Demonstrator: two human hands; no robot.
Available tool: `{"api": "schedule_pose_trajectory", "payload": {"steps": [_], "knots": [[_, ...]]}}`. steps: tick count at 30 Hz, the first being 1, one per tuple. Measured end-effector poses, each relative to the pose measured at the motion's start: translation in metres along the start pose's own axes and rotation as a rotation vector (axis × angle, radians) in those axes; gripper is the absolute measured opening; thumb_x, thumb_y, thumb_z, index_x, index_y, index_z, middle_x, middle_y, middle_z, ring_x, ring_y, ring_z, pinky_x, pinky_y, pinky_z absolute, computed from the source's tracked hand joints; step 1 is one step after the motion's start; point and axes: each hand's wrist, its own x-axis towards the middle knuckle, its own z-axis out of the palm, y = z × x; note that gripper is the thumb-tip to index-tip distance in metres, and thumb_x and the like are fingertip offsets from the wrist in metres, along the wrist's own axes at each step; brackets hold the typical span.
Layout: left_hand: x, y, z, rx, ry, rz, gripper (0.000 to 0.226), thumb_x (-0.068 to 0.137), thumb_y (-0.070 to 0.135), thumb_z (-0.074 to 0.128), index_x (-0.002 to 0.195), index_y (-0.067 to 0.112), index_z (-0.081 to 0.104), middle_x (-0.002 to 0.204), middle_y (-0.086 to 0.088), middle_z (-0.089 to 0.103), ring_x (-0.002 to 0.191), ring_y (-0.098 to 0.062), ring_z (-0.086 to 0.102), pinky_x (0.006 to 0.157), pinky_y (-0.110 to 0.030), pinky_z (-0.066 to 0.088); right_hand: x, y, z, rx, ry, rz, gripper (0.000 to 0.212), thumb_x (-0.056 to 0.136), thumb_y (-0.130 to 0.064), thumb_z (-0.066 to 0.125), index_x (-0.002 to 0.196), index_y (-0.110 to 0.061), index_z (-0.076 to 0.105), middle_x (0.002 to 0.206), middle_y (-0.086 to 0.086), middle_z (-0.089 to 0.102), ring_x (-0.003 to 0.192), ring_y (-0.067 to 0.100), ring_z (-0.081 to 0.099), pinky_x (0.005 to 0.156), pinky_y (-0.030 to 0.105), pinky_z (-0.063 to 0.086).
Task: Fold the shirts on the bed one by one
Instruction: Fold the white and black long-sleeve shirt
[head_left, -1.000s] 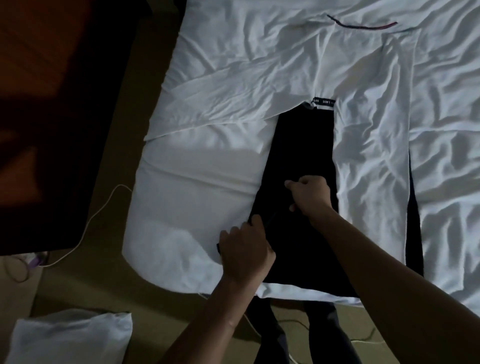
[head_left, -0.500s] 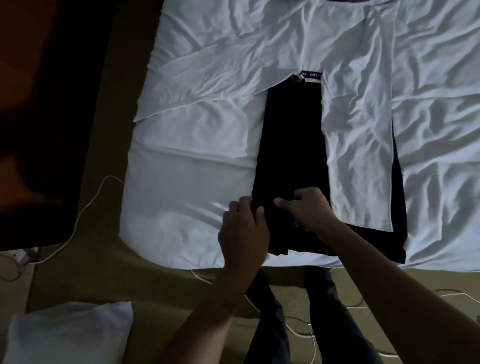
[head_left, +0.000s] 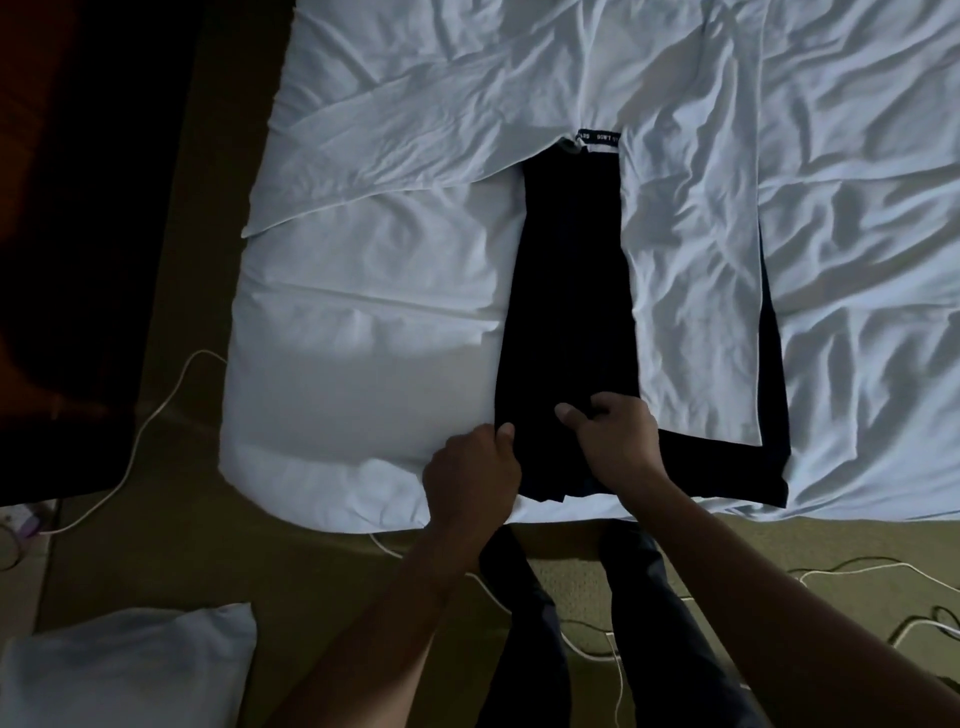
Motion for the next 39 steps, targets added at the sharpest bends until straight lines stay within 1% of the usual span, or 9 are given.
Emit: {"api": "schedule_pose_trajectory", "payload": {"steps": [8,13,22,25,28,31,34,37,39], "knots": [[0.015,-0.004,-0.005,-0.062,-0.109,0.053,0.055,0.111,0.048,0.036,0.083,0.012,0.067,0.086,-0.011,0.069,0.083,-0.031,0.066,0.070,-0.035,0.043,0.010,-0.010,-0.009,0.057,0.052,-0.002,0.020,0.090,-0.036,0.079,0.085,-0.018,0.071,0.073,-0.001,0.072,0.072,0.016,0.071,0.067,0.034,0.059],[0.012,-0.002,-0.006,-0.115,-0.111,0.074,0.052,0.112,0.047,0.033,0.074,0.017,0.054,0.075,-0.008,0.063,0.071,-0.025,0.056,0.067,-0.034,0.036,-0.011,-0.008,-0.004,-0.136,0.000,-0.055,0.040,0.086,-0.059,0.075,0.090,-0.020,0.067,0.079,-0.005,0.069,0.072,0.010,0.067,0.059,0.029,0.053],[0.006,-0.001,-0.005,-0.045,-0.071,0.137,0.058,0.112,0.048,0.032,0.093,0.009,0.071,0.091,-0.014,0.073,0.087,-0.035,0.068,0.070,-0.036,0.041,-0.034,0.012,-0.004,-0.060,0.008,-0.088,0.019,0.097,-0.023,0.071,0.110,-0.019,0.058,0.088,-0.007,0.064,0.072,0.003,0.062,0.052,0.009,0.044],[0.002,-0.005,-0.003,0.081,0.024,0.178,0.056,0.110,0.050,0.039,0.087,0.011,0.073,0.083,-0.014,0.071,0.079,-0.036,0.069,0.065,-0.036,0.044,-0.038,0.020,-0.001,-0.268,-0.003,-0.083,0.033,0.093,-0.021,0.071,0.120,-0.017,0.051,0.101,-0.001,0.063,0.088,0.018,0.064,0.064,0.029,0.050],[0.008,-0.011,0.000,0.103,0.381,0.403,0.034,0.104,0.033,0.057,0.082,0.010,0.069,0.083,-0.012,0.065,0.077,-0.035,0.062,0.063,-0.035,0.039,-0.042,0.018,0.003,-0.405,0.240,-0.359,0.050,0.083,-0.012,0.061,0.131,-0.012,0.047,0.124,0.010,0.055,0.111,0.030,0.055,0.077,0.041,0.049],[0.025,-0.011,0.012,0.169,0.407,0.640,0.037,0.108,0.022,0.049,0.136,0.001,0.062,0.142,-0.024,0.058,0.130,-0.042,0.055,0.101,-0.052,0.048,-0.022,0.014,0.009,-0.542,0.242,-0.646,0.061,0.098,-0.023,0.046,0.156,-0.006,0.036,0.166,0.013,0.030,0.154,0.031,0.024,0.122,0.045,0.028],[0.042,-0.014,0.020,0.346,0.259,0.700,0.056,0.112,0.032,0.031,0.159,0.003,0.036,0.168,-0.021,0.028,0.156,-0.039,0.026,0.120,-0.061,0.029,0.015,0.026,0.012,-0.785,0.110,-0.683,0.065,0.109,-0.041,0.023,0.164,-0.005,0.017,0.173,0.012,0.006,0.160,0.028,-0.002,0.129,0.052,0.010],[0.055,-0.022,0.017,0.297,0.232,0.723,0.055,0.109,0.032,0.034,0.153,0.002,0.047,0.164,-0.020,0.038,0.150,-0.039,0.037,0.117,-0.060,0.033,0.029,0.031,0.007,-0.845,0.052,-0.631,0.073,0.108,-0.053,0.014,0.163,-0.006,0.022,0.172,0.012,0.015,0.160,0.028,0.006,0.129,0.051,0.008],[0.064,-0.018,0.009,0.153,0.327,0.755,0.046,0.103,0.026,0.042,0.136,0.002,0.065,0.146,-0.020,0.058,0.129,-0.041,0.056,0.104,-0.056,0.045,0.032,0.020,0.000,-0.726,0.124,-0.634,0.068,0.108,-0.050,0.022,0.155,-0.007,0.042,0.162,0.012,0.040,0.152,0.032,0.033,0.124,0.050,0.024]]}}
